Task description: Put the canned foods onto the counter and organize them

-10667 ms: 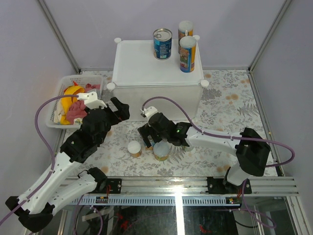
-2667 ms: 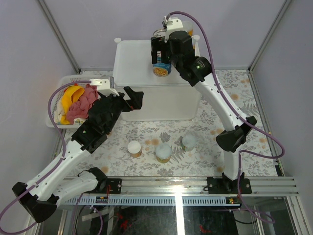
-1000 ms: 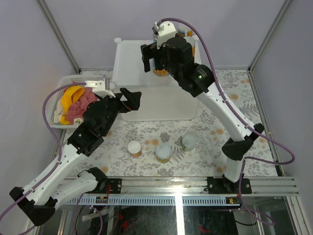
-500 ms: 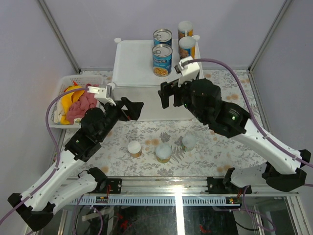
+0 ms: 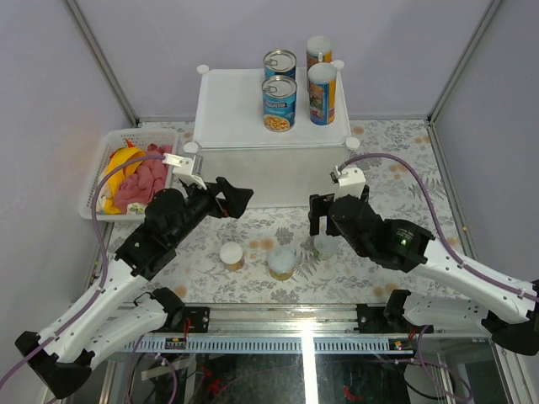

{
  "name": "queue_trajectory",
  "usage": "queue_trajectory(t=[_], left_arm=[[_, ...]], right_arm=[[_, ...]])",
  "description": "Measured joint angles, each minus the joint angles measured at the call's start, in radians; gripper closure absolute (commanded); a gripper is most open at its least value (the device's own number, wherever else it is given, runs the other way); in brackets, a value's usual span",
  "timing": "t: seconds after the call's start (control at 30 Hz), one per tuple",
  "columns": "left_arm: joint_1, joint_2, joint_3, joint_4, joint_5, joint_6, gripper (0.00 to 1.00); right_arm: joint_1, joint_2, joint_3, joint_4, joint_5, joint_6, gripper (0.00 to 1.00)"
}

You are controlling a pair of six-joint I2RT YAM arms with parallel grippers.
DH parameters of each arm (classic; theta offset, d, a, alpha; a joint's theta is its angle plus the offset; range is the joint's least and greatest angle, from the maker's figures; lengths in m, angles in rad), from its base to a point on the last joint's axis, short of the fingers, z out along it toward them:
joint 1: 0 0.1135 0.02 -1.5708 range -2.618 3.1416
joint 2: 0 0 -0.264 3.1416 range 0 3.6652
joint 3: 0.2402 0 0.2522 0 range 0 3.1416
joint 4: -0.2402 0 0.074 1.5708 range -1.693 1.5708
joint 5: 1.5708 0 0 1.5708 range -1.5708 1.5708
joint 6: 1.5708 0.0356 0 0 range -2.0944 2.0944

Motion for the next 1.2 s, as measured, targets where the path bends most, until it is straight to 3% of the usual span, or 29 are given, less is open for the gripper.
queue_trajectory(t=[0.53, 1.2], left_arm=[[0.000, 0.003, -0.033, 0.000, 0.038, -0.009, 0.00], [0.000, 0.003, -0.042, 0.000, 0.056, -0.009, 0.00]], right_arm=[[0.000, 0.005, -0.282, -0.005, -0.020, 0.233, 0.00], [0.000, 0.102, -0.352, 0.082, -0.044, 0.265, 0.01]])
